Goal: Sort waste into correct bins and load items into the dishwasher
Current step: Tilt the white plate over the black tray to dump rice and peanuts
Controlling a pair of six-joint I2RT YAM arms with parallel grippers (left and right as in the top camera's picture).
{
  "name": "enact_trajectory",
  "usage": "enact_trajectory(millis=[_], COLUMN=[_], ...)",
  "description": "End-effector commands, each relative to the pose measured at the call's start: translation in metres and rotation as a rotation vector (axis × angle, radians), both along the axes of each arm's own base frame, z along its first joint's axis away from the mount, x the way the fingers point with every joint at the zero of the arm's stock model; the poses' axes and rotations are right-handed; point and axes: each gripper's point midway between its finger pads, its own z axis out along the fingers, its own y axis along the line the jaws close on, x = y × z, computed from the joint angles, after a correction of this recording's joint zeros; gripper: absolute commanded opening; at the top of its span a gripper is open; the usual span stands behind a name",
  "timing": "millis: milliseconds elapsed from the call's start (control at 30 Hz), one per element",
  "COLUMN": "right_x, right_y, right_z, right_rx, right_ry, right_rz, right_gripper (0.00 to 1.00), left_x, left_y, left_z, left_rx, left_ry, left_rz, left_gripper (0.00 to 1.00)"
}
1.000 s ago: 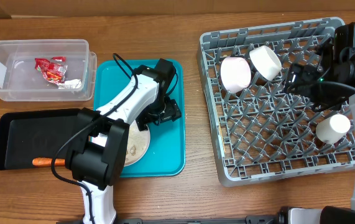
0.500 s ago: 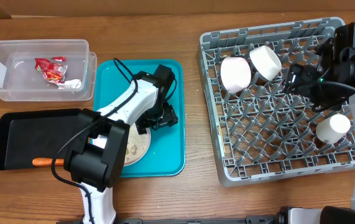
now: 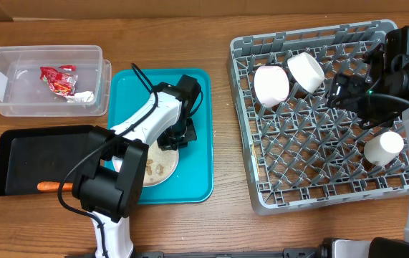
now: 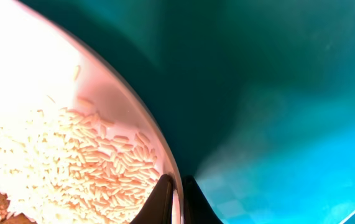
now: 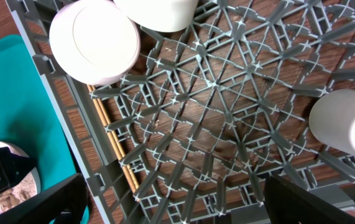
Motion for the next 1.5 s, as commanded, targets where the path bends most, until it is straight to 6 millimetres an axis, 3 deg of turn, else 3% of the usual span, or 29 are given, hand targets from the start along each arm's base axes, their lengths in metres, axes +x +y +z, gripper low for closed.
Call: enact_trajectory(millis=[0,133,333,900,1033,1167,1267,1467], right_x=[0.001,0.000,0.000,-0.001,-0.001,-0.001,-0.001,-0.003], right_y=[0.001,0.001,0.001,0.001,0.000,-0.001,-0.001,-0.001], right_z=[0.001,0.001,0.001,0.001,0.000,0.000,0.000,0.000], right_rx=[0.002,0.003,0.003,0.003,-0.005,-0.008,-0.008,-0.007], right_ry=[-0.005,-0.001,-0.001,0.000,0.004,0.004,0.004,0.009], right_rz=[0.010,0.010,0.010,0.010,0.008,0.007,0.006,0.006], right_gripper=[0.93,0.93,0.93,0.93,0.93,0.93,0.93,0.93], left_x=[-0.002,0.001,0.015,0.017,0.023,0.027,0.031,0.035], left_y=[0.007,0.017,0.040,0.047,0.051,0.068,0.099,0.142], left_z=[-0.017,-0.010,0.030,0.073,0.086,0.096,0.116,0.146], left_rx=[0.035,0.101,0.259,0.307,0.237,0.172,0.132,0.011], left_ry=[0.012,0.003,-0.020,0.011,0.019,0.012,-0.034,-0.121], left_rz=[-0.021,-0.030,-0.050,-0.057,-0.047,0.006,0.068,0.136], left_gripper=[0.04,0.04,0.04,0.04,0.04,0.04,0.04,0.04])
